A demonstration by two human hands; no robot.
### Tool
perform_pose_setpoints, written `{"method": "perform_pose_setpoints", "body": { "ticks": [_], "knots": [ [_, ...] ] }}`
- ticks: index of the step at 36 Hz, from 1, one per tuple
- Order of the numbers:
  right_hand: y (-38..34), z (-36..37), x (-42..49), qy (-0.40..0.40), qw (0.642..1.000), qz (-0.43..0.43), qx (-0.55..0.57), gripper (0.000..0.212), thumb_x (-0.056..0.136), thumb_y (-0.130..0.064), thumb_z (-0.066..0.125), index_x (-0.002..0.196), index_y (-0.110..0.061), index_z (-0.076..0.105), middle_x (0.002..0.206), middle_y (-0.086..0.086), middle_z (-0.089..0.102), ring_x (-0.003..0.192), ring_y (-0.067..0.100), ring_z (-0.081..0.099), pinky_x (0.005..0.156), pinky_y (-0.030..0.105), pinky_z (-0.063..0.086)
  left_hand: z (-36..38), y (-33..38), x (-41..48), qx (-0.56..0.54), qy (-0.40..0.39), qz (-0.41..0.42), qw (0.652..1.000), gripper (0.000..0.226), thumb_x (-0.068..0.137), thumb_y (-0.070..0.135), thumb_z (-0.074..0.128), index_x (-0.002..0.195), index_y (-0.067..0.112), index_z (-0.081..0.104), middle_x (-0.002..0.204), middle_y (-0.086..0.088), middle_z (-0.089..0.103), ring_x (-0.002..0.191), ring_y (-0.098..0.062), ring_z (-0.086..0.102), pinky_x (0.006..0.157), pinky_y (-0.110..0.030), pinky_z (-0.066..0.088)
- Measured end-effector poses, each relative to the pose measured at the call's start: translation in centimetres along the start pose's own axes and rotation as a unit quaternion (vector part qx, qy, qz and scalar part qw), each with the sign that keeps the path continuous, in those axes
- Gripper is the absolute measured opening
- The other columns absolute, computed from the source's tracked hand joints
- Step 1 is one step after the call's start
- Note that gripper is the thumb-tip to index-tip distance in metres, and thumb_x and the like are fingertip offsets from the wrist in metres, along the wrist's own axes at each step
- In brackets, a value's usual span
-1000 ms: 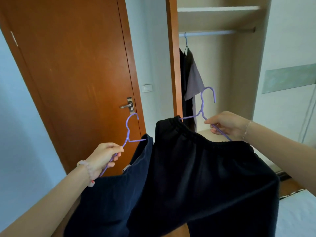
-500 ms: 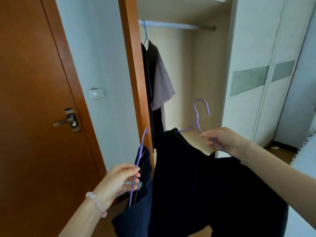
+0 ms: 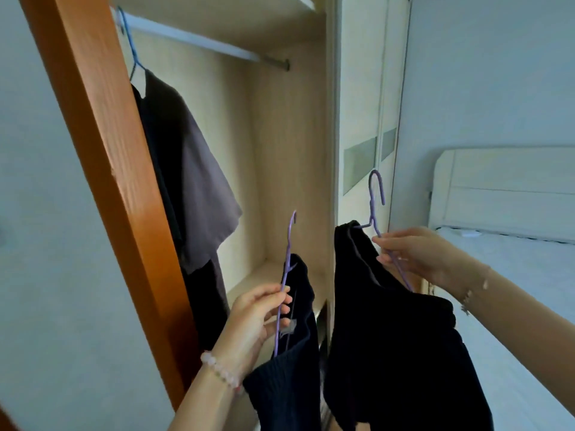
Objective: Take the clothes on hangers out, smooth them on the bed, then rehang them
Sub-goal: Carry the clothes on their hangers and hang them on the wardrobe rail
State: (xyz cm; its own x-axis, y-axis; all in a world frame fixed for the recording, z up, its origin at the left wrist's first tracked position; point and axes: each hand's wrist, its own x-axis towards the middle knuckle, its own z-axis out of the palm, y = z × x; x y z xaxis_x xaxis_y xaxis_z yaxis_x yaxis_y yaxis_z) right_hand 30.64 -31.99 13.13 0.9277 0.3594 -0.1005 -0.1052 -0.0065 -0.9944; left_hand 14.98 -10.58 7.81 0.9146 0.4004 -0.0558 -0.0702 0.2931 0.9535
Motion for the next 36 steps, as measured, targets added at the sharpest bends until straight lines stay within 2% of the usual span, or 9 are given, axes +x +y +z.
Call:
{"method": "perform_pose_setpoints", "body": {
  "ticks": [3,5,10,13,18,21,24,32,36],
  "knots": [
    [-1.5,-0.3,1.9,0.005,1.0,-0.028,0.0,0.024,0.09,-0.008,0.067,0.111,0.005,0.067,0.086,0.013,0.063,0.062,0.014,0.067,0.053,0.016,0.059,1.0,0.8,2.8,-0.029,-0.022,0.014,0.999,0.016,0.088,-0.007,0.05,0.095,-0.004,0.064,0.076,-0.008,0.061,0.064,-0.015,0.053,0.046,-0.019,0.048],
    [-2.6,-0.1,3.2,0.009,0.999,-0.045,0.003,0.025,0.09,-0.009,0.068,0.111,0.004,0.068,0.089,0.011,0.063,0.065,0.013,0.068,0.059,0.016,0.061,1.5,1.4,4.6,-0.042,-0.034,0.025,0.998,0.017,0.088,-0.007,0.049,0.096,-0.004,0.064,0.078,-0.009,0.061,0.063,-0.013,0.053,0.047,-0.018,0.048],
    [-3.6,0.9,7.7,-0.015,0.999,-0.05,-0.007,0.022,0.09,-0.009,0.068,0.108,0.003,0.067,0.093,0.011,0.063,0.069,0.013,0.067,0.057,0.013,0.059,2.8,2.4,8.9,-0.041,-0.03,0.064,0.997,0.018,0.089,-0.008,0.047,0.091,-0.002,0.064,0.076,-0.008,0.061,0.055,-0.008,0.055,0.047,-0.018,0.048],
    [-3.5,1.9,12.2,-0.056,0.997,-0.047,-0.011,0.015,0.09,-0.005,0.066,0.101,0.005,0.069,0.087,0.01,0.062,0.057,0.008,0.066,0.057,0.013,0.058,2.9,2.7,11.6,-0.051,0.002,0.08,0.995,0.019,0.089,-0.009,0.047,0.088,-0.001,0.065,0.075,-0.009,0.061,0.056,-0.009,0.054,0.045,-0.017,0.047],
    [-4.6,3.3,20.3,-0.143,0.989,-0.044,-0.013,0.015,0.092,-0.001,0.062,0.103,0.008,0.067,0.058,0.006,0.057,0.044,0.006,0.061,0.058,0.018,0.059,2.7,3.5,17.0,-0.027,0.062,0.103,0.992,0.018,0.088,-0.007,0.048,0.09,-0.001,0.065,0.071,-0.006,0.064,0.052,-0.006,0.056,0.045,-0.017,0.048],
    [-6.9,3.4,25.3,-0.223,0.974,-0.04,0.022,0.014,0.095,-0.003,0.057,0.097,0.006,0.066,0.058,0.006,0.051,0.046,0.008,0.058,0.061,0.022,0.049,3.2,4.9,20.5,-0.011,0.092,0.117,0.989,0.019,0.087,-0.008,0.048,0.09,-0.002,0.065,0.069,-0.006,0.066,0.05,-0.006,0.056,0.044,-0.016,0.047],
    [-10.3,3.8,29.3,-0.274,0.958,-0.047,0.071,0.014,0.095,0.0,0.054,0.096,0.009,0.064,0.058,0.006,0.049,0.051,0.01,0.051,0.056,0.016,0.056,4.4,7.7,24.0,-0.009,0.117,0.131,0.984,0.019,0.088,-0.009,0.045,0.087,-0.004,0.064,0.064,-0.005,0.066,0.046,-0.005,0.057,0.042,-0.015,0.046],
    [-18.4,7.6,36.9,-0.378,0.914,-0.067,0.134,0.014,0.095,0.001,0.053,0.093,0.01,0.063,0.049,0.003,0.047,0.049,0.01,0.05,0.046,0.011,0.051,5.5,18.0,29.6,-0.025,0.175,0.197,0.964,0.017,0.091,-0.003,0.042,0.09,-0.007,0.059,0.052,-0.001,0.064,0.039,-0.004,0.054,0.036,-0.015,0.042],
    [-20.1,10.3,39.8,-0.423,0.89,-0.059,0.162,0.016,0.094,0.003,0.054,0.085,0.011,0.064,0.047,0.004,0.049,0.051,0.011,0.05,0.048,0.014,0.055,4.2,22.2,31.8,-0.002,0.214,0.193,0.958,0.03,0.092,0.001,0.043,0.073,-0.002,0.065,0.051,-0.003,0.057,0.035,-0.008,0.052,0.035,-0.015,0.043]
  ]
}}
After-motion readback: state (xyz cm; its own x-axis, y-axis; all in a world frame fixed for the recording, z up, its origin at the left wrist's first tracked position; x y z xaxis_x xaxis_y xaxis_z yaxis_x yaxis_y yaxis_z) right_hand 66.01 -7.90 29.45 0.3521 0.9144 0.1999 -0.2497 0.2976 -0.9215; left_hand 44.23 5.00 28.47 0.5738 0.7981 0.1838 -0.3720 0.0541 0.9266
